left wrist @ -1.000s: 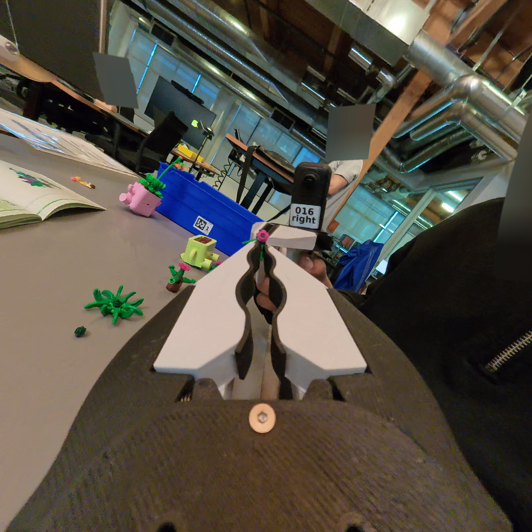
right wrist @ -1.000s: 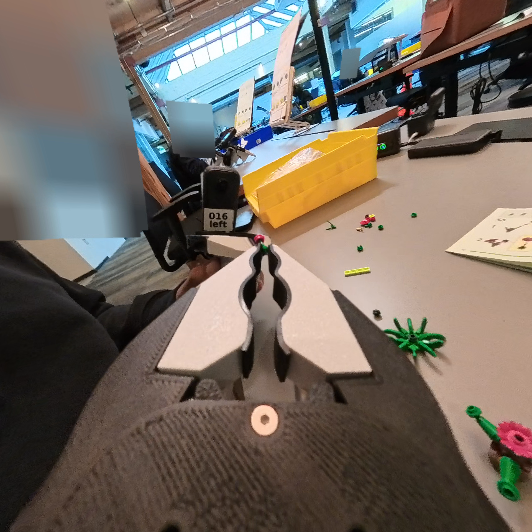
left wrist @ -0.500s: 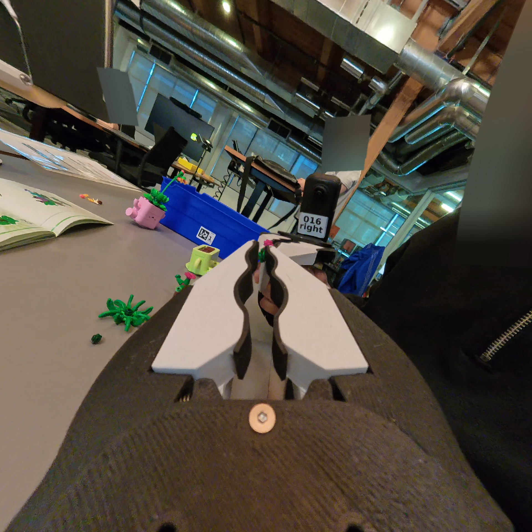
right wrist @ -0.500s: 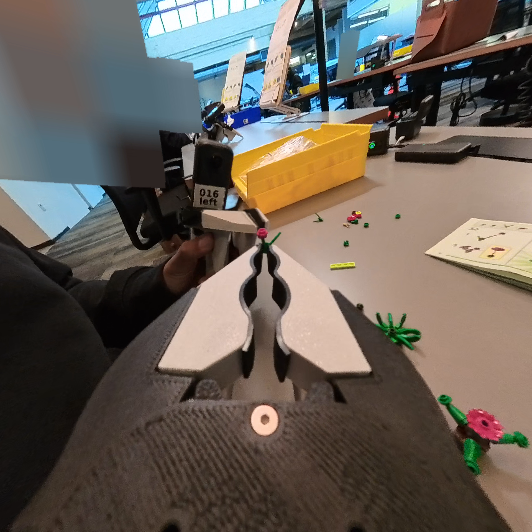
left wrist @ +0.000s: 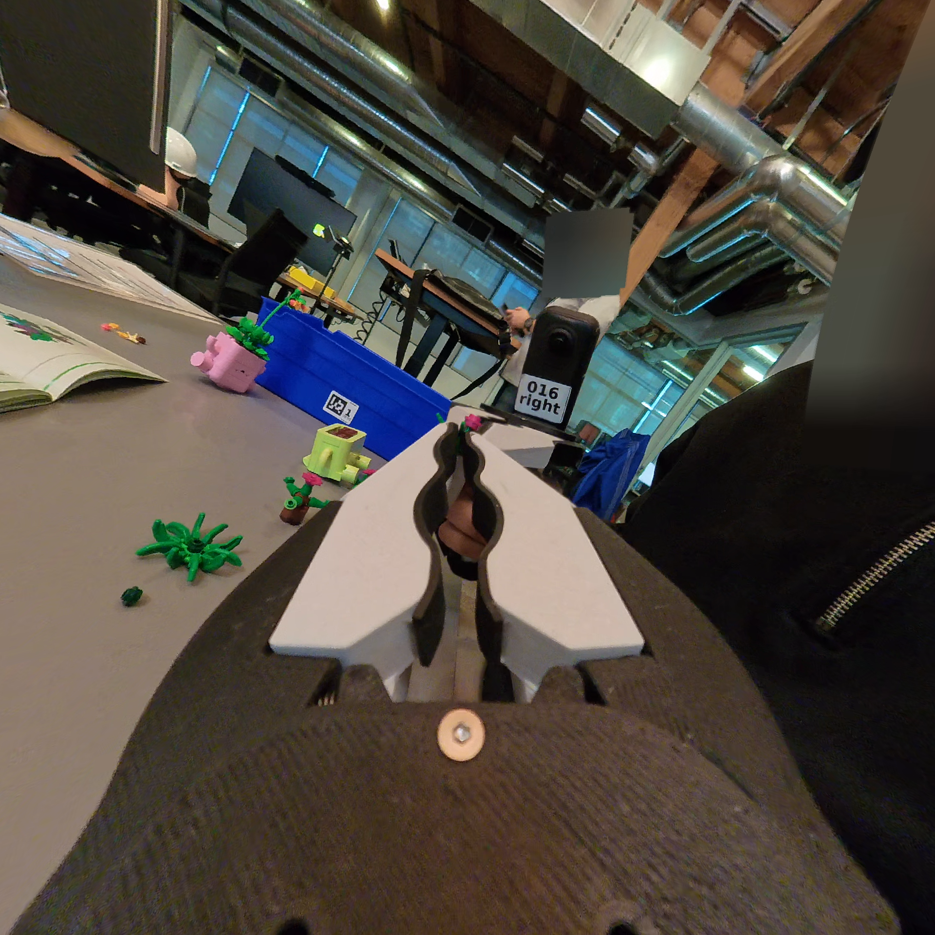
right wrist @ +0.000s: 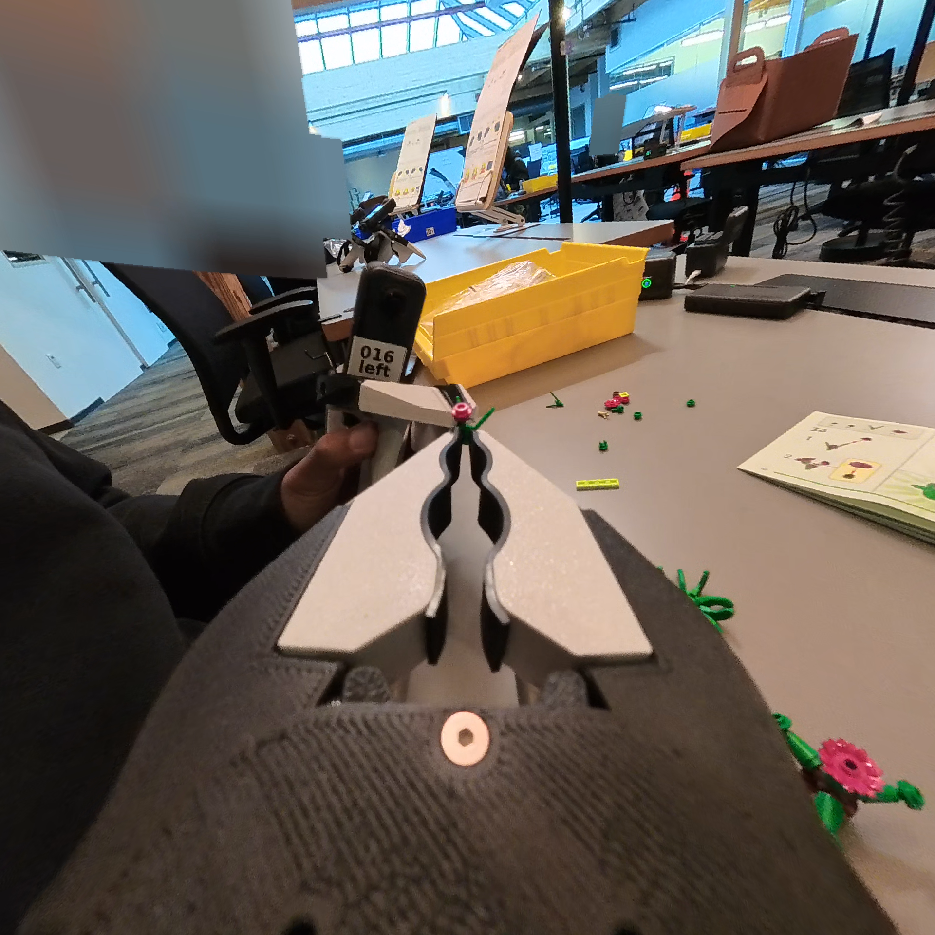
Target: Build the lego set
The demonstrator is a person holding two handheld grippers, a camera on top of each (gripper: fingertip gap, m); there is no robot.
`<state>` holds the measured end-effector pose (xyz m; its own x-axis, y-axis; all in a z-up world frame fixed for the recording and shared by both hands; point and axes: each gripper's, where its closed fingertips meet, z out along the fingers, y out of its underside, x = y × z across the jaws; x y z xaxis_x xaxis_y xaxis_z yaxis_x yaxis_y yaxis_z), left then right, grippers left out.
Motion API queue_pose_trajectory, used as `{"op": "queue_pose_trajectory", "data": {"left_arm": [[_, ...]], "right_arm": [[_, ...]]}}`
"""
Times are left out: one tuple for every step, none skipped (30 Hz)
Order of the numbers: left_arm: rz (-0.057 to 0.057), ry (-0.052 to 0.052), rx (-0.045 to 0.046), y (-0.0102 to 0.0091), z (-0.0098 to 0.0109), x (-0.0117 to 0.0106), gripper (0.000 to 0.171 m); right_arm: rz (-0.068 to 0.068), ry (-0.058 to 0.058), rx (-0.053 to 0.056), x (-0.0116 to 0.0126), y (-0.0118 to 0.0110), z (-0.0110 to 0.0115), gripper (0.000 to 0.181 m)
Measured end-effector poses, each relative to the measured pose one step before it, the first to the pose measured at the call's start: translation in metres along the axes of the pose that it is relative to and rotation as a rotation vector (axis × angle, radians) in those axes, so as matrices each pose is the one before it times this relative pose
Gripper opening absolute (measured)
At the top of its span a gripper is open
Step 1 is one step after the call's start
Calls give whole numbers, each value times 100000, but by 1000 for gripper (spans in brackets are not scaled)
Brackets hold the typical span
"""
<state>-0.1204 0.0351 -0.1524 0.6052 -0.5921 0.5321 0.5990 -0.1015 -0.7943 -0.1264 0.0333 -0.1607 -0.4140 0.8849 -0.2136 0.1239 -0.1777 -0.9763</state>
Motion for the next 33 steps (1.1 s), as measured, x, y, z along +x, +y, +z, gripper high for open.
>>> {"op": "queue_pose_trajectory", "data": {"left_arm": [[713, -712, -381, 7, -41, -60, 0], [797, -532, 170, -87, -80, -24, 0], [729, -810, 136, -88, -97, -59, 0], [773, -910, -35, -65, -101, -101, 0], [539, -606, -198, -25, -73, -76, 0], [76, -276, -435, 20, -29, -71, 0], [-189, -173, -554, 70, -2, -80, 0], [-214, -14, -541, 98, 25, -41, 0], [-196, 158, -456, 94, 57, 1, 0], [-111, 206, -401, 82, 68, 30, 0], [109, 144, -530, 93, 74, 46, 0], [345, 33, -738, 122, 80, 43, 0], [543, -139, -935, 142, 89, 23, 0], [631, -142, -1164, 177, 108, 30, 0], [558, -80, -1222, 184, 104, 27, 0], [374, 225, -1023, 143, 99, 92, 0], [212, 206, -638, 86, 76, 99, 0], [267, -124, 153, -25, 22, 34, 0], [259, 157, 738, -107, 4, 77, 0], [232, 96, 878, -111, -12, 49, 0], [-67, -662, 1360, -175, -37, -84, 5], [-324, -47, 1336, -155, -25, -37, 16], [-1136, 1189, 661, -75, 4, 95, 21], [-1594, 1605, 300, -1, 52, 132, 23], [-1772, 1513, 444, 6, 65, 99, 23], [-1776, 1653, 912, -51, 58, 135, 23], [-1645, 1833, 1393, -142, 26, 191, 22], [-1164, 2005, 1098, -139, -5, 245, 17], [-546, 1379, 408, -54, -38, 184, 8], [-192, -132, -3, 0, -39, -19, 3], [-164, 486, -244, 4, -8, 49, 3], [-643, 359, -105, -27, -19, 44, 2], [-188, 370, 376, -61, -9, 56, 2]], "right_arm": [[-131, 7, -1143, 75, 151, 32, 1], [-556, 774, -1203, 212, 131, -55, 6], [-1467, 1247, -471, 266, -21, -121, 11], [-1984, 1296, 424, 236, -183, -208, 14], [-2200, 720, 1144, 104, -320, -231, 14], [-2025, -64, 1037, -36, -330, -185, 14], [-1662, -675, 421, -152, -232, -100, 14], [-1286, -777, -45, -165, -147, -30, 14], [-1034, -754, -309, -159, -67, 36, 15], [-802, -845, -428, -184, -14, 74, 16], [-441, -45, -666, -48, 72, 107, 16], [-251, -220, -857, -56, 143, 127, 16], [-60, -602, -656, -115, 144, 130, 16], [103, -357, -385, -72, 115, 120, 16], [230, -206, -261, -45, 109, 90, 14], [304, -58, -251, -18, 78, 71, 12], [198, 212, -211, 27, 65, 28, 7], [34, 213, 23, 9, -9, -35, 5], [146, -97, 518, -31, -108, -20, 5], [567, -162, 587, -39, -132, 2, 5], [716, -178, 1315, -43, -241, -20, 5], [957, 81, 2310, -5, -389, -50, 5], [978, 575, 2478, 72, -378, -50, 5], [891, -194, 2295, -8, -322, -2, 5], [1076, -915, 1902, -89, -204, 46, 5], [1438, -807, 1244, -67, -65, 96, 5], [1447, -736, 967, -66, 26, 103, 5], [1226, -833, 981, -90, 15, 71, 5], [991, -693, 1081, -96, -15, 41, 5], [797, -612, 1106, -74, -62, 9, 5], [802, -567, 812, -59, -73, 5, 5], [602, -396, 347, -37, -21, 15, 5], [635, -363, 413, -29, -45, -7, 5]]}}
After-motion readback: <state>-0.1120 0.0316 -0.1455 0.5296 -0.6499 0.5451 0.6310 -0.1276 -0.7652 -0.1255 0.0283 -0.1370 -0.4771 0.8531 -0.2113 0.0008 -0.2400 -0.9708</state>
